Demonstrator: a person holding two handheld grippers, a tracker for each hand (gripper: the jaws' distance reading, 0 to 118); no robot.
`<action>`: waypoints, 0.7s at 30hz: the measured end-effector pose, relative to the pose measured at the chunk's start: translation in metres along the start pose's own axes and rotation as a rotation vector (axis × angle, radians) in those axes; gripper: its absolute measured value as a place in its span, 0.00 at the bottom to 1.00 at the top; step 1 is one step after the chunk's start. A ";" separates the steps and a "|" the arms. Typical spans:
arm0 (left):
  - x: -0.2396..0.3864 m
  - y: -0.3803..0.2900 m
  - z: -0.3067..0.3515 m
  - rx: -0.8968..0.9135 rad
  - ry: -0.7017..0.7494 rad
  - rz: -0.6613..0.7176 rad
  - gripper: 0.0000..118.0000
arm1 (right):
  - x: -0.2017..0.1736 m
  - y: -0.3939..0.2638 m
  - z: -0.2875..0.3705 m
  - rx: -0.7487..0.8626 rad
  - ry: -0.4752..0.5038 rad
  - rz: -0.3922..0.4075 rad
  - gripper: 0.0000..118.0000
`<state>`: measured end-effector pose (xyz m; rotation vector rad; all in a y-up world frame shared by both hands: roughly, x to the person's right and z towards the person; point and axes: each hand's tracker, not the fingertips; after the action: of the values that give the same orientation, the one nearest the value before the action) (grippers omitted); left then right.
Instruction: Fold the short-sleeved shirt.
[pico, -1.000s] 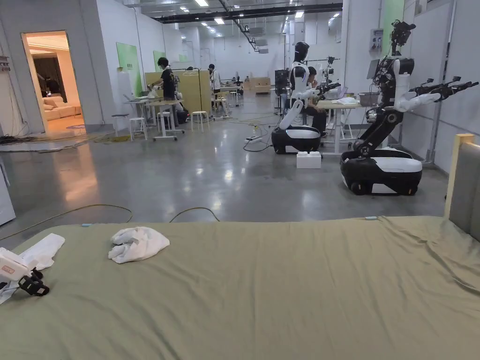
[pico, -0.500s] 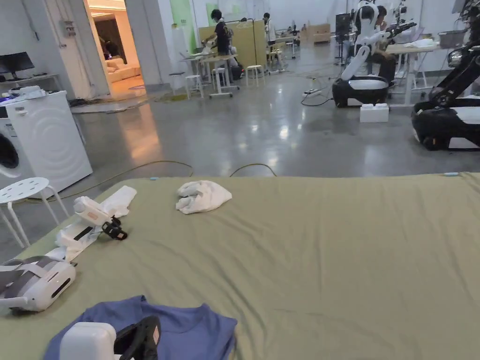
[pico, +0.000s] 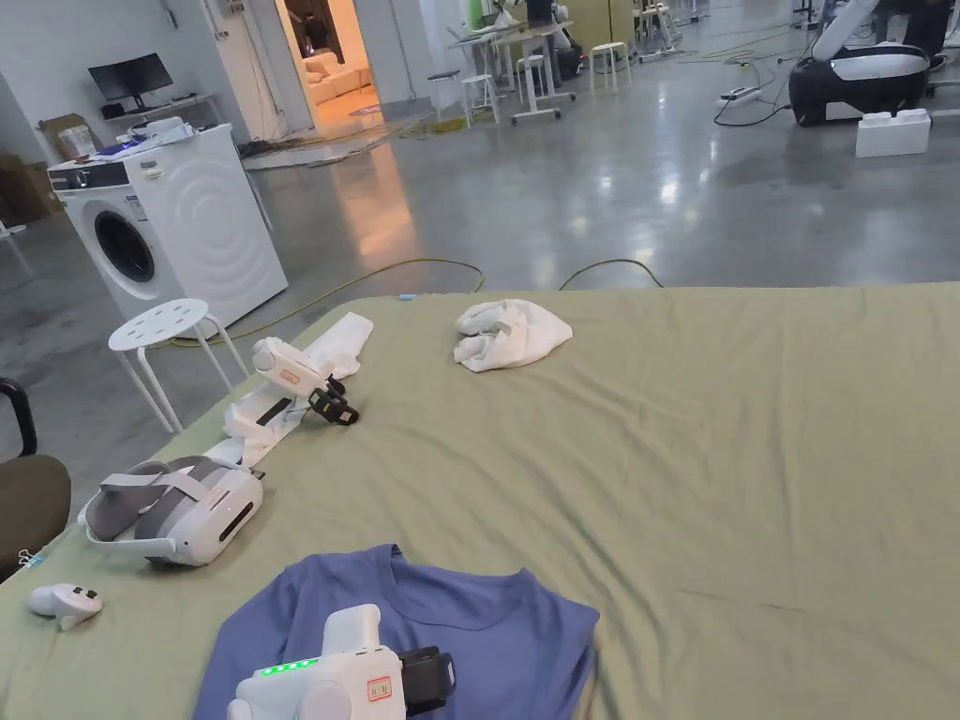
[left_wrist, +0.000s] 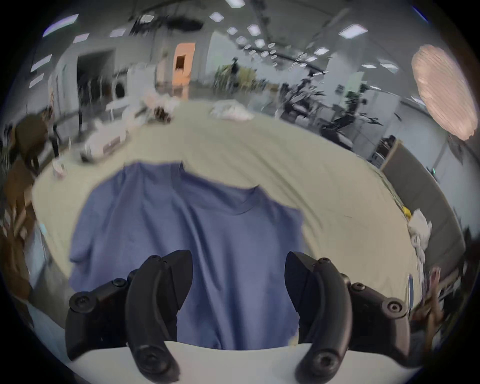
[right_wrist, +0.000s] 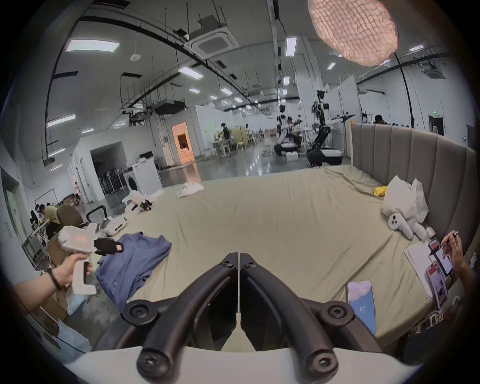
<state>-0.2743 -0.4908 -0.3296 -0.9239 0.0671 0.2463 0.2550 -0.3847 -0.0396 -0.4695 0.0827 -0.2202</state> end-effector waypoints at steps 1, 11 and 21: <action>-0.001 0.003 -0.009 -0.001 0.005 -0.001 0.68 | 0.003 -0.002 0.000 -0.011 -0.006 -0.002 0.01; 0.030 -0.011 -0.041 -0.054 0.113 -0.146 0.35 | 0.028 -0.015 -0.011 -0.079 -0.005 -0.073 0.01; 0.024 0.041 0.054 0.123 -0.179 0.073 0.00 | 0.053 -0.017 0.018 -0.039 0.012 -0.117 0.01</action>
<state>-0.2638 -0.4203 -0.3327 -0.7747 -0.0489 0.3869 0.3056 -0.4036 -0.0169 -0.5123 0.0713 -0.3367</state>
